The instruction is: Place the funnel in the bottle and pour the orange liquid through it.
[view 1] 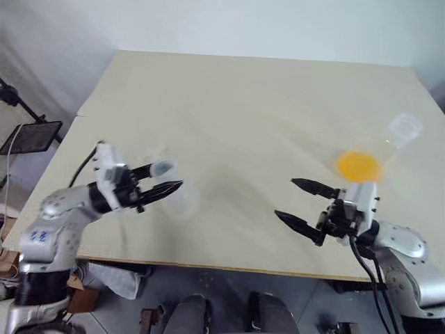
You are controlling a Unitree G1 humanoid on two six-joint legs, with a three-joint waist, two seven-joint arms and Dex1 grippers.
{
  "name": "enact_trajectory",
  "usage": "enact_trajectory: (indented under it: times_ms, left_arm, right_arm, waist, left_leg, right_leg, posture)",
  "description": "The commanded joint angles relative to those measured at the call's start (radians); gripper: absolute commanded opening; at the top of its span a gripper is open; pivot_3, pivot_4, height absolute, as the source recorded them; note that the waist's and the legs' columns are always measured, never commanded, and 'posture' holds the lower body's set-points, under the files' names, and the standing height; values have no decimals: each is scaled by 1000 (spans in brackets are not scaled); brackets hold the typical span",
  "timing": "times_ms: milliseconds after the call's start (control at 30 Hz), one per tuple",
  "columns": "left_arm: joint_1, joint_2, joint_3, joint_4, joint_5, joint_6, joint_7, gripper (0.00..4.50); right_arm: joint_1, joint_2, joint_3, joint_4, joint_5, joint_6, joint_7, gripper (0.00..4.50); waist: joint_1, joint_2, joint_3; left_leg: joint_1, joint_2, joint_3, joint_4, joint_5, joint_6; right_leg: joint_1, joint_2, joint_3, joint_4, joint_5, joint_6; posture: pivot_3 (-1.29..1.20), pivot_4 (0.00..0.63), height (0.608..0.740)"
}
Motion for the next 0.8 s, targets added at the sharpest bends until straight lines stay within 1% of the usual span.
enact_trajectory:
  times_ms: [33, 133, 233, 367, 433, 500, 700, 733, 800]
  left_arm:
    - [-143, -71, -102, 118, 69, -7, -8, 2322]
    - [-293, -176, -196, 311, 169, -97, -40, 2322]
    - [-422, -272, -272, 551, 304, -266, -51, 2322]
    - [-534, -381, -288, 804, 385, -418, -43, 2322]
    - [-553, -400, -284, 872, 415, -478, -47, 2322]
    - [-561, -419, -259, 911, 409, -512, -54, 2322]
    - [-559, -457, -231, 966, 414, -543, -93, 2322]
    - [-558, -458, -228, 965, 417, -548, -96, 3043]
    - [-554, -458, -215, 956, 413, -550, -97, 3485]
  right_arm:
    - [82, -8, -96, -65, -1, -36, -21, 4500]
    - [176, 13, -140, -101, -11, -54, -42, 4500]
    - [245, 45, -162, -139, -24, -74, -81, 4500]
    - [334, 116, -168, -222, -48, -101, -159, 4500]
    - [366, 141, -164, -252, -61, -108, -185, 4500]
    - [381, 155, -157, -269, -71, -114, -206, 4500]
    - [387, 167, -142, -283, -86, -121, -238, 4500]
    - [386, 165, -140, -283, -87, -122, -240, 4500]
    - [376, 159, -135, -276, -87, -122, -243, 4500]
  waist:
    - [-2, -1, 0]
    - [-3, -1, 0]
    - [-1, -1, 0]
    - [-4, -1, 0]
    - [-5, -1, 0]
    - [-6, -1, 0]
    - [-1, -1, 0]
    - [-1, -1, 0]
    - [-1, -1, 0]
  left_leg:
    - [0, 0, 2, 0, 0, 1]
    - [1, -1, 4, -1, 1, 1]
    - [0, -1, 6, -1, 1, 2]
    - [0, 1, 10, -2, 1, 2]
    - [0, 1, 10, -2, 1, 2]
    - [0, 1, 11, -2, 1, 2]
    - [0, 1, 11, 0, 2, 3]
    - [0, 1, 10, 0, 2, 3]
    - [0, 0, 10, 0, 2, 3]
  right_leg:
    - [0, 1, -1, 0, 1, 1]
    - [-1, 1, -1, 0, 1, 2]
    - [-1, 2, -2, -1, 1, 2]
    - [-2, 2, -1, -5, 1, 2]
    - [-2, 3, -1, -5, 1, 2]
    - [-2, 3, -1, -5, 1, 2]
    - [-1, 2, 0, -5, 1, 2]
    - [-1, 1, 0, -5, 1, 2]
    - [-1, 1, 0, -5, 1, 2]
  posture:
    - [0, 150, 740]
    - [0, 150, 740]
    - [0, 150, 740]
    - [0, 150, 740]
    - [0, 150, 740]
    - [0, 150, 740]
    - [0, 150, 740]
    - [0, 150, 740]
    - [0, 150, 740]
